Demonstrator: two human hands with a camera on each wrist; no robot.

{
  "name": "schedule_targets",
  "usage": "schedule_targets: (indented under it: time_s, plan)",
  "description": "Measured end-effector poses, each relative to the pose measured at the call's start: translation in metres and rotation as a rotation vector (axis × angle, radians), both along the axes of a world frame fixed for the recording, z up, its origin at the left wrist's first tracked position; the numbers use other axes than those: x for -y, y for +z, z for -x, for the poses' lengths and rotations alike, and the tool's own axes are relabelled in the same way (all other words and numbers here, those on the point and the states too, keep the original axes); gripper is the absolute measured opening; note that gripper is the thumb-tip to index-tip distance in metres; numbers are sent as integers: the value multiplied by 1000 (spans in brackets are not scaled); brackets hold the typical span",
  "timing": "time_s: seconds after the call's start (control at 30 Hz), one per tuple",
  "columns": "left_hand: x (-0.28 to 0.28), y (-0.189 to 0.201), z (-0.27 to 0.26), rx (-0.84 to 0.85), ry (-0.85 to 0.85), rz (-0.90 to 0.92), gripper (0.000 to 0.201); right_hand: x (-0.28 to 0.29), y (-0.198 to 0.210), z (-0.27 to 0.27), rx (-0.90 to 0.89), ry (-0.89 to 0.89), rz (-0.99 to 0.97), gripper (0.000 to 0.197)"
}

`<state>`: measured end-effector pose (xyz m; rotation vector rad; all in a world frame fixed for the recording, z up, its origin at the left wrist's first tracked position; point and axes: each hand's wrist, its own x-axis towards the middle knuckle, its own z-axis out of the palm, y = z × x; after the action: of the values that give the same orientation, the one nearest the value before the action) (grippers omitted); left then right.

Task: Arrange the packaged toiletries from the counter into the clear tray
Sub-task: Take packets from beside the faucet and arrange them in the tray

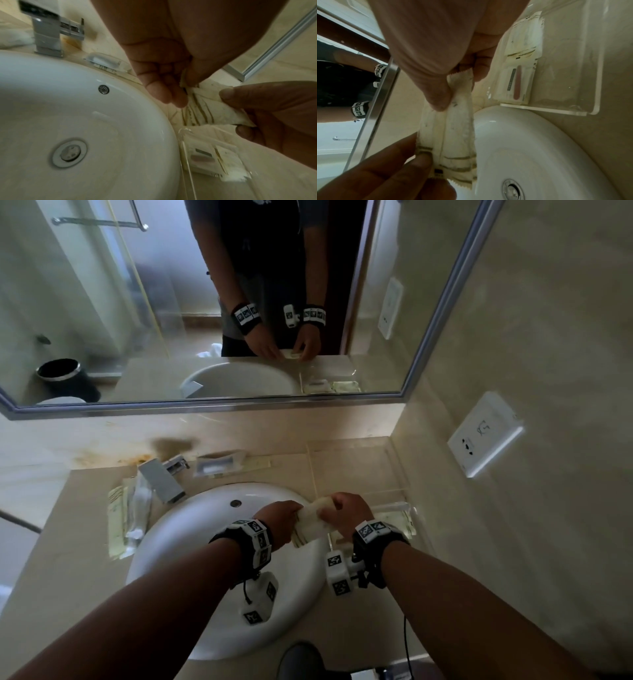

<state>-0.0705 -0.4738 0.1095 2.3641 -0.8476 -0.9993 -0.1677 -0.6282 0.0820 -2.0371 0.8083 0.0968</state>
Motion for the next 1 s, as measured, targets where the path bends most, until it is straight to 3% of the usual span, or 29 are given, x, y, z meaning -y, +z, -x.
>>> schedule_targets:
  time_s: [0.13,0.33,0.6,0.7,0.87,1.0]
  plan:
    - [19,-11,6,77,-46,-36,38,15,-20,16,-42,-70,-51,43]
    - [47,-27,20,-6,-46,-79,37,31,-36,47,-81,-100,-37,49]
    - [83,-54,41,-51,-127,-150,35,55,-54,86,-101,-161,-114,12]
    - [97,-58,44,-18,-175,-170,36,70,-63,95,-183,-182,-99,23]
    - [113,-65,37,50,-257,-224,37,97,-69,102,-279,-246,-42,64]
    - [124,-67,37,76,-346,-256,39,117,-71,101,-244,-338,-2,55]
